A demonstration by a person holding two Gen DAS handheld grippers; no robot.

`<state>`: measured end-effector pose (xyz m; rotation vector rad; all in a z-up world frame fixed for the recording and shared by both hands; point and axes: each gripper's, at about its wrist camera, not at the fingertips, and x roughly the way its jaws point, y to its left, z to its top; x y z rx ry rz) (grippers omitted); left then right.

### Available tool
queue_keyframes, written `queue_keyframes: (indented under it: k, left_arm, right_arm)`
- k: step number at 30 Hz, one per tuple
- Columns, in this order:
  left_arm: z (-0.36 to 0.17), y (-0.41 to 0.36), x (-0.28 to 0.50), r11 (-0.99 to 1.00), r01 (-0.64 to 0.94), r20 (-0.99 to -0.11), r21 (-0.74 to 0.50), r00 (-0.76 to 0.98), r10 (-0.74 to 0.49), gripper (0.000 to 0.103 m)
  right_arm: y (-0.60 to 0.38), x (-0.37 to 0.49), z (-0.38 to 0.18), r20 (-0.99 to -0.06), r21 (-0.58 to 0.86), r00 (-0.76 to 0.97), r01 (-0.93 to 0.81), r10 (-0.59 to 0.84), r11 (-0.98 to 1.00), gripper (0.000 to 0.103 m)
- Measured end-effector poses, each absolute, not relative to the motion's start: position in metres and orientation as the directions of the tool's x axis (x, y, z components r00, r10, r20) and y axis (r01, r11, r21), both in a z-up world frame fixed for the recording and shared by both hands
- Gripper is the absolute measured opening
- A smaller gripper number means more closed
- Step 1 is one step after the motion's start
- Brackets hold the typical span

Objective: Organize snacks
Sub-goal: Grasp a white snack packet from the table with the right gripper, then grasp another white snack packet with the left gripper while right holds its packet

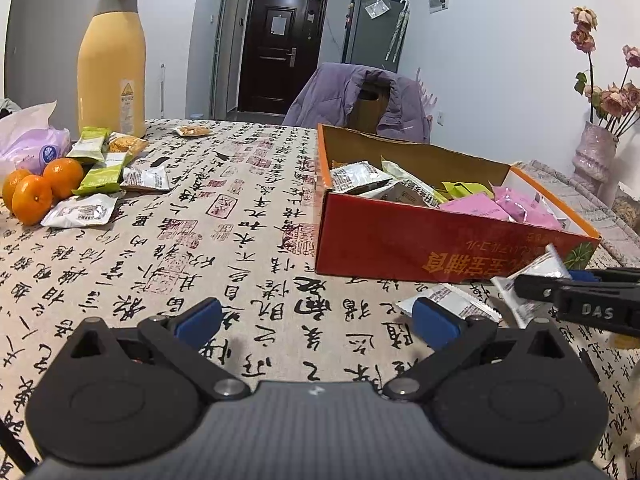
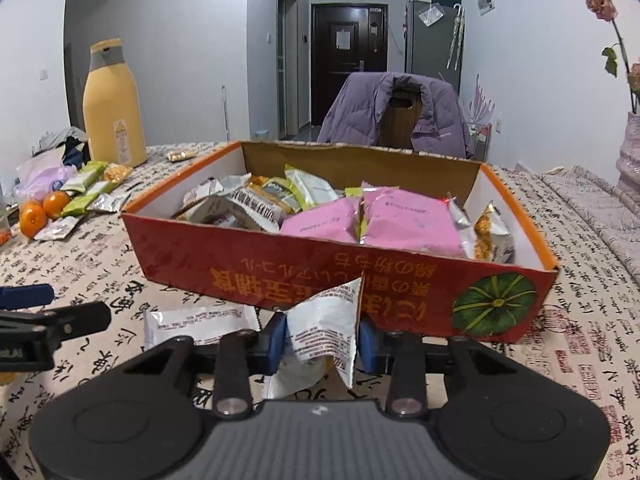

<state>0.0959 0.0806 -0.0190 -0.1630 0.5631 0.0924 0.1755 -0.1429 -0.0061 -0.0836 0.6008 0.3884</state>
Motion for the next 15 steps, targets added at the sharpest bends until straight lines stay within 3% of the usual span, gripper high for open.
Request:
queue_keyframes:
  k: [15]
  left_arm:
    - [-0.002,0.037,0.115,1.000,-0.027,-0.559,-0.004,0.829,0.020,0.103]
  right_arm:
    - [-0.207,0.163,0.001,-0.502,0.051,0.823,-0.280,0.267,0.959,0.036]
